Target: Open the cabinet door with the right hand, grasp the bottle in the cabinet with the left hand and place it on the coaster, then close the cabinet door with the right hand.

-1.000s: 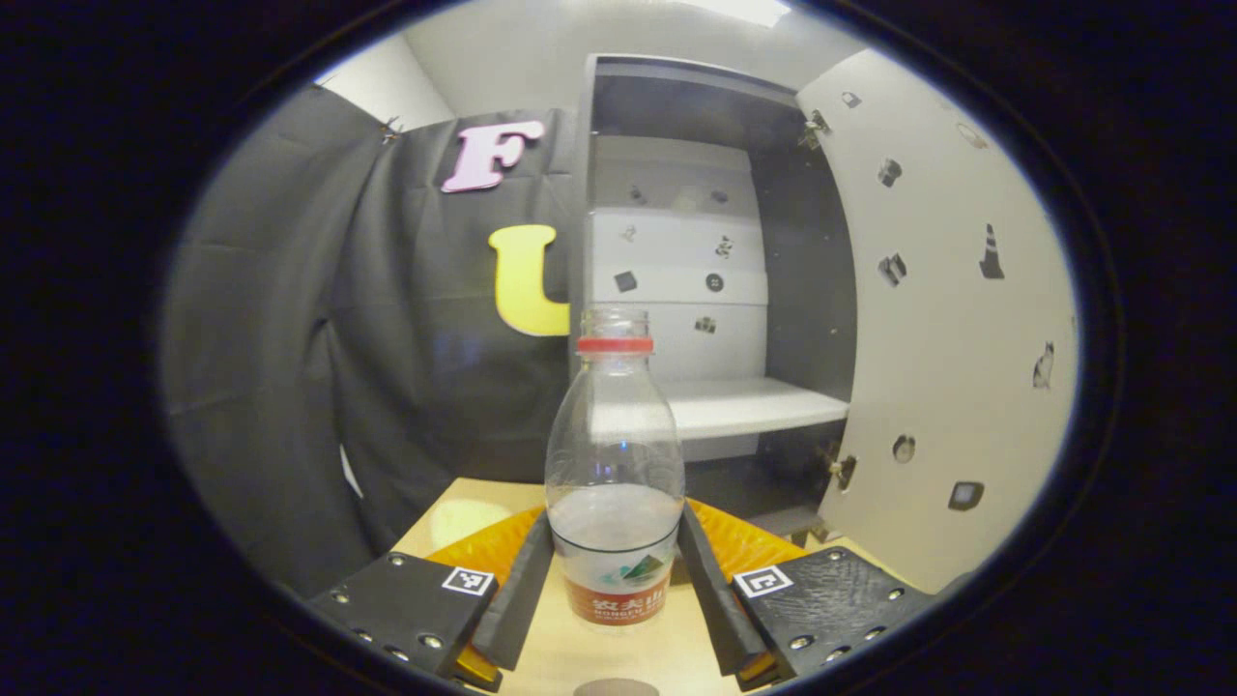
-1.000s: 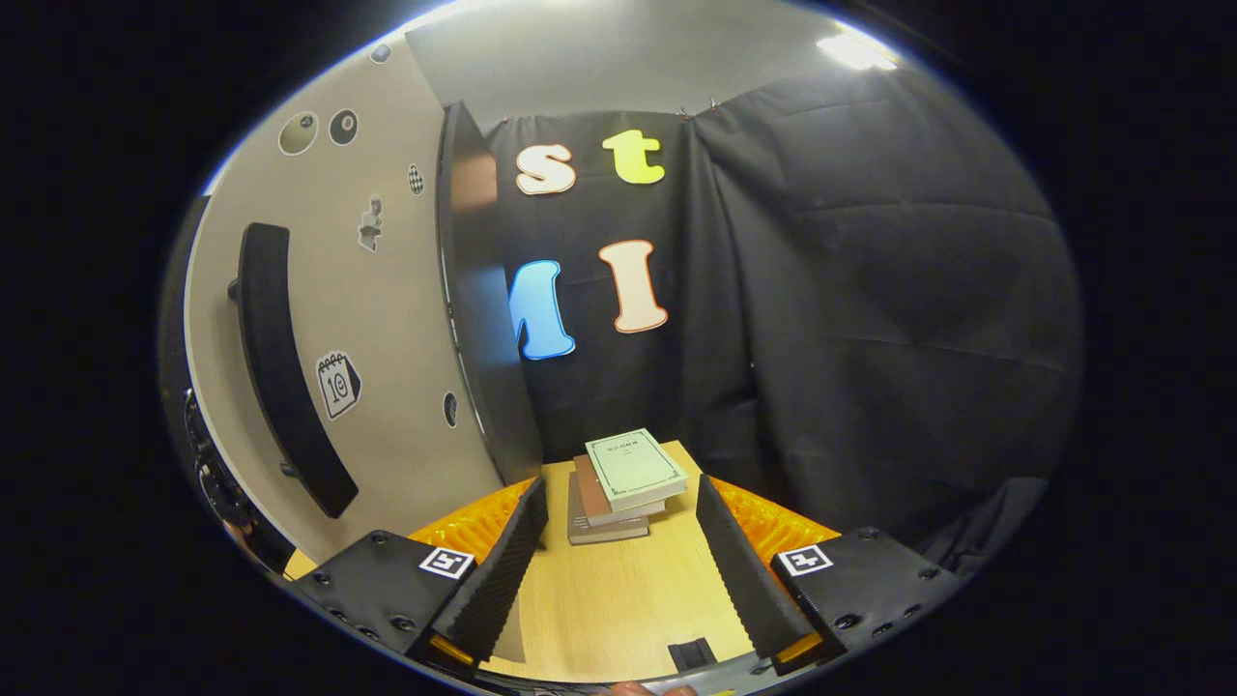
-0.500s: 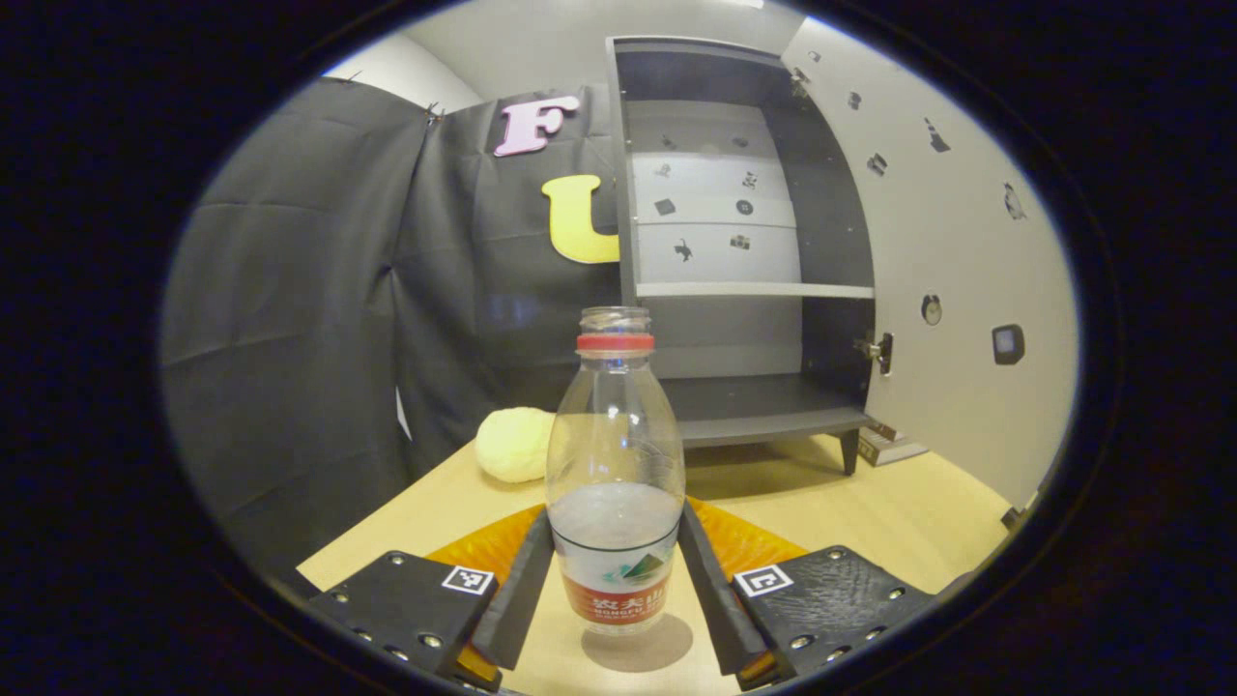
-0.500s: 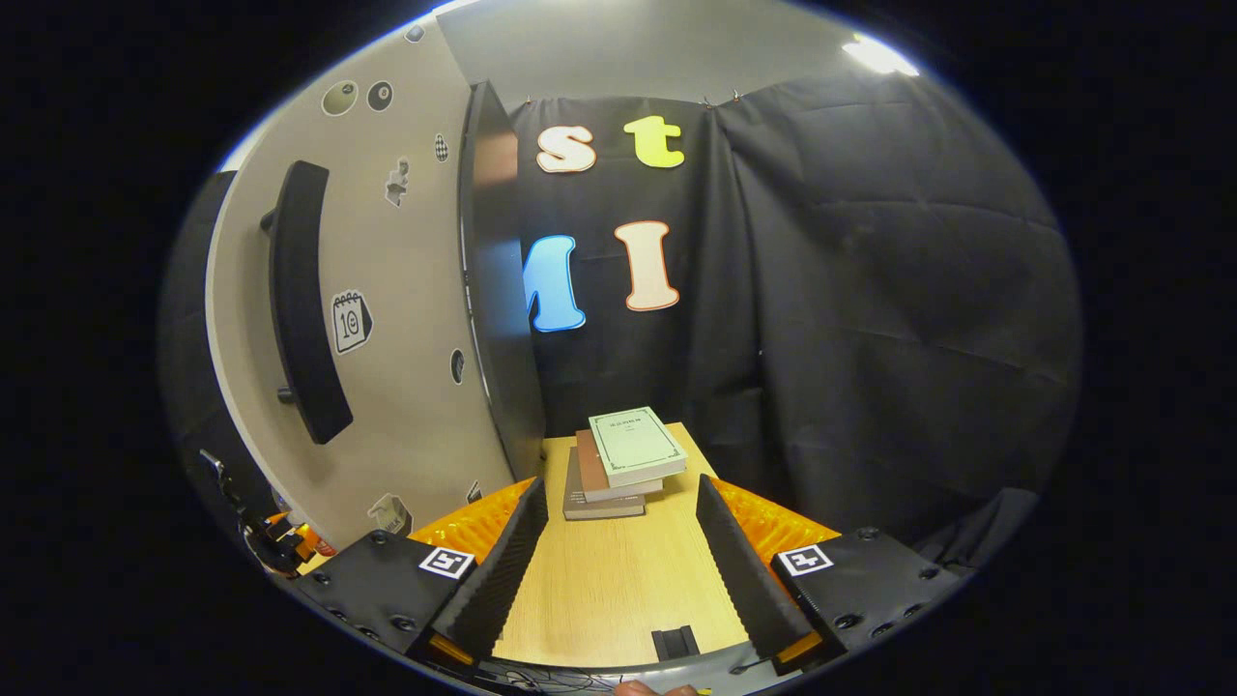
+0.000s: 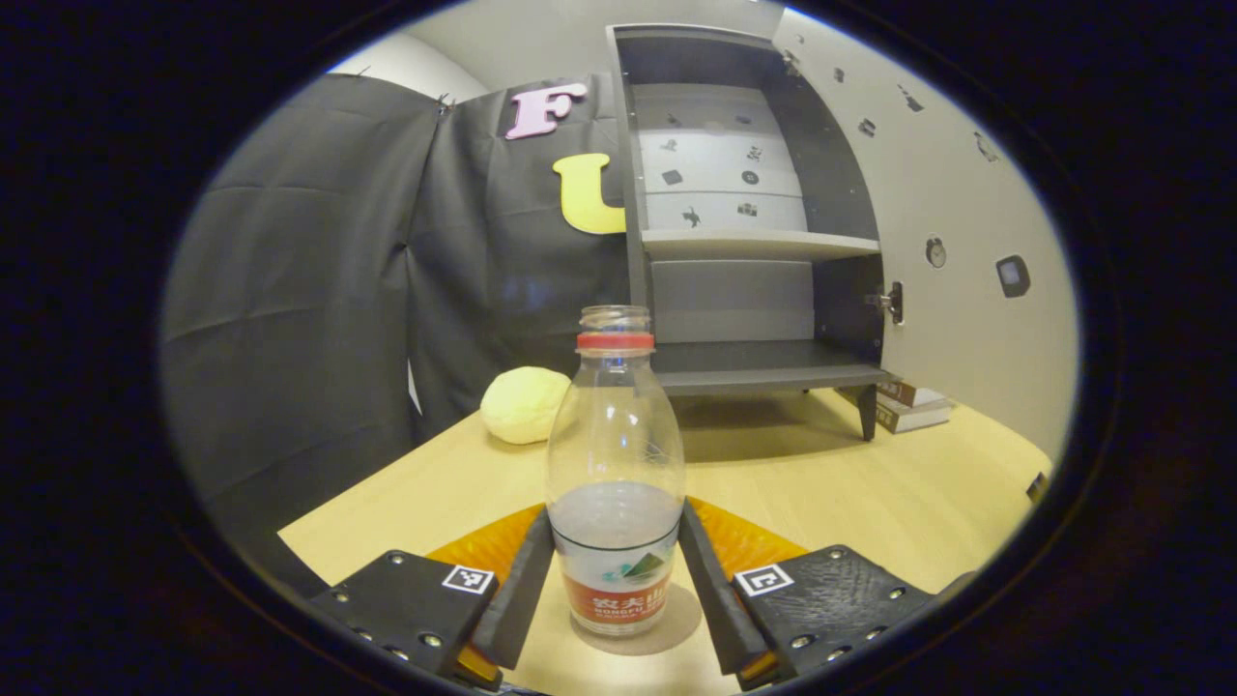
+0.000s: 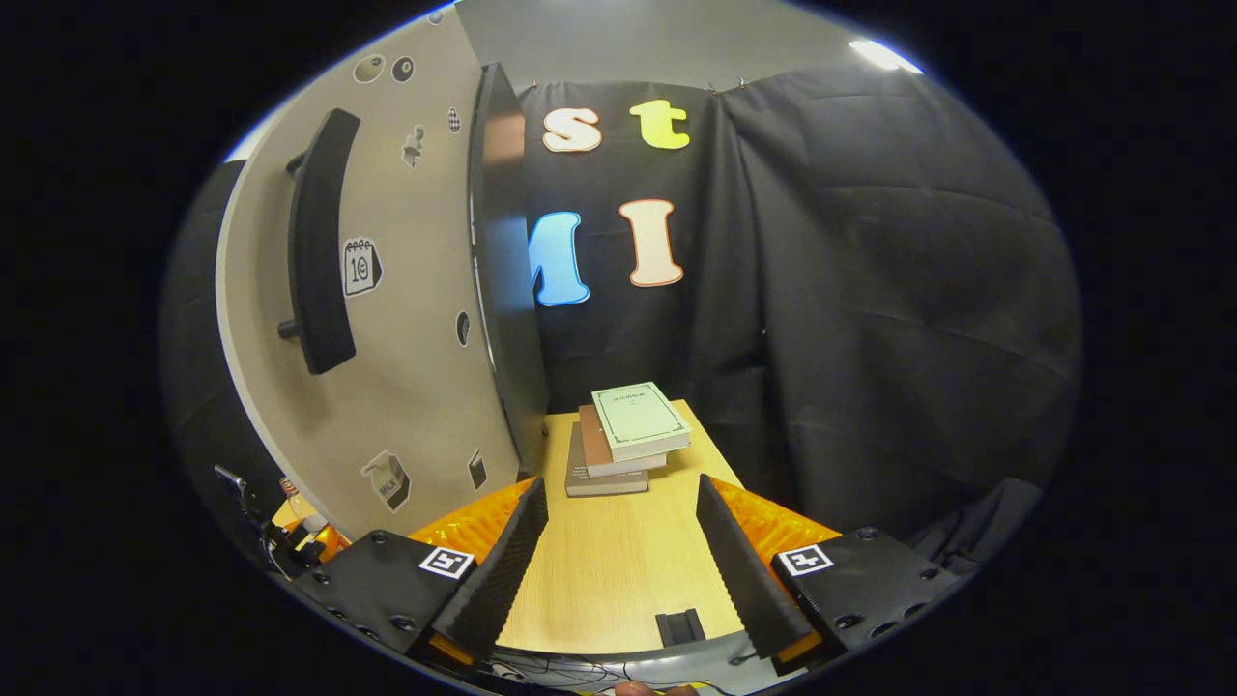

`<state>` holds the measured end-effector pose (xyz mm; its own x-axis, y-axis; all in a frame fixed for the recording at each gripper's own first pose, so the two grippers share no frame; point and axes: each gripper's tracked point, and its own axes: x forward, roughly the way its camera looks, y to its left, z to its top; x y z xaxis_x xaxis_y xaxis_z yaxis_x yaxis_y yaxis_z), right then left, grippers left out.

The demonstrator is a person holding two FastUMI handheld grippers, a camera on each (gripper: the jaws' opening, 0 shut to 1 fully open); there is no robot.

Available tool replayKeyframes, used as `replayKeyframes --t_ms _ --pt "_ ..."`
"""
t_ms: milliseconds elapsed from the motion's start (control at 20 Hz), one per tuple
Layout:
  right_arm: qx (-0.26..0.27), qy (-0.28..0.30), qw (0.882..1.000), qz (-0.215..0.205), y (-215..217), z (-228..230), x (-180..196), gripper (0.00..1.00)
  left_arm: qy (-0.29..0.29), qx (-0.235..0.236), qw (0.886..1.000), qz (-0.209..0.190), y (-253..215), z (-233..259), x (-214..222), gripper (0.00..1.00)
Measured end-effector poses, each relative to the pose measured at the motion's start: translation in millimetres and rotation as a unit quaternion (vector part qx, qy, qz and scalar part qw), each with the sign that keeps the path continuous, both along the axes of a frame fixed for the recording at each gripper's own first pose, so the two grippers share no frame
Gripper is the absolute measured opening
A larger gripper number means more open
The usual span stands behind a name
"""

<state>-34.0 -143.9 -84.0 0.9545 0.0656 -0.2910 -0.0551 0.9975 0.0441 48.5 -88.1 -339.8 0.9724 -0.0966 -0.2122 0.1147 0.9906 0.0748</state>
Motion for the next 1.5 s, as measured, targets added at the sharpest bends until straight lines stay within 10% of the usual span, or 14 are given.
replayKeyframes --t_ms 1500 --pt "0.022 0.004 1.0 -0.015 -10 -15 7 0.93 0.085 0.007 0.996 -0.007 -2 -10 -60 0.92"
